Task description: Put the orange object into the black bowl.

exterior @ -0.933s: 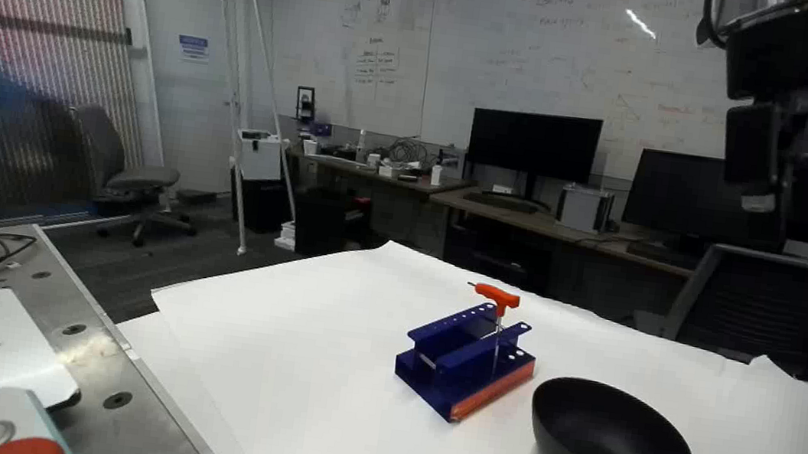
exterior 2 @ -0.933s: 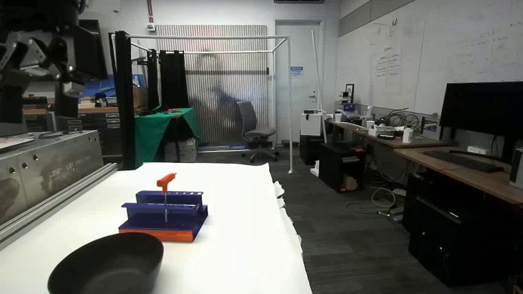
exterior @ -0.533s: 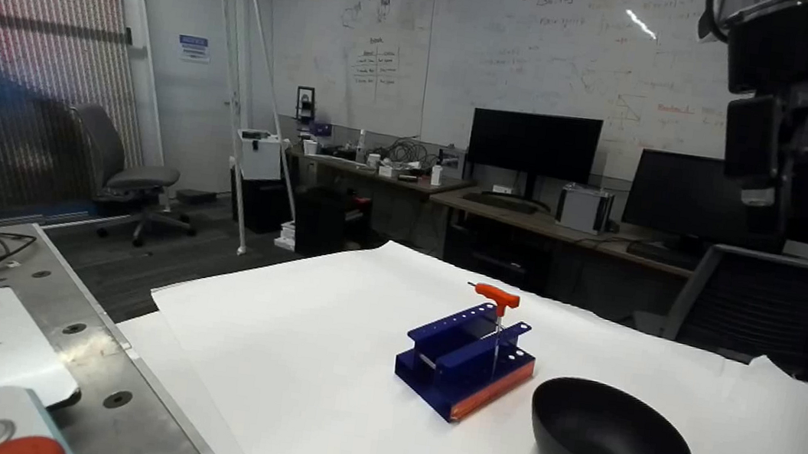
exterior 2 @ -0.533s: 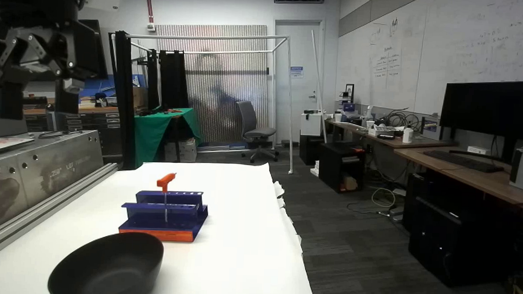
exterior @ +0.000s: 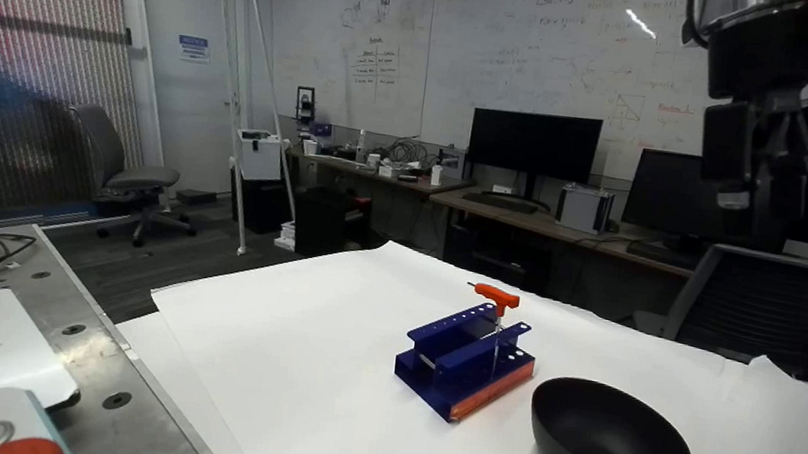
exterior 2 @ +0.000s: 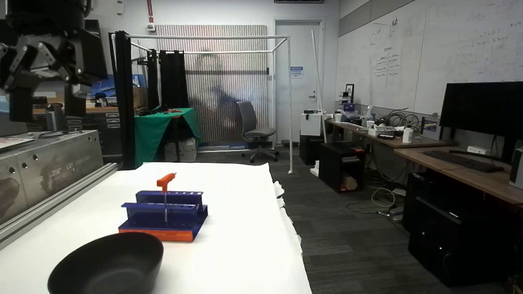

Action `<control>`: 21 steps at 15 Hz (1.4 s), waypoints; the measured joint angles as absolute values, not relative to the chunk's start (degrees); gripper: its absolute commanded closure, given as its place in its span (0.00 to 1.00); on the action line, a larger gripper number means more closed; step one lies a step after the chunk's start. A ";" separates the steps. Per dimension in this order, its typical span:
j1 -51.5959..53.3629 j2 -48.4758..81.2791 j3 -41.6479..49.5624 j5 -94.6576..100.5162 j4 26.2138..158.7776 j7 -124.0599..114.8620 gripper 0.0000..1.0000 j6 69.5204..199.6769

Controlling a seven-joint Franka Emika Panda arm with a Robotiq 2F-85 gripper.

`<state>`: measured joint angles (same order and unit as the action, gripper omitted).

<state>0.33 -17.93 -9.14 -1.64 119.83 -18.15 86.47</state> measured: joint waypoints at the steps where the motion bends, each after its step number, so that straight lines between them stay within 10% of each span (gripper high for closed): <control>1: 0.46 -15.53 -9.53 -1.60 118.22 -18.76 0.00 87.71; 21: 5.01 31.92 -2.23 1.11 76.72 -22.85 0.00 94.61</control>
<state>5.01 31.92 -2.23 1.11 76.72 -22.85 94.61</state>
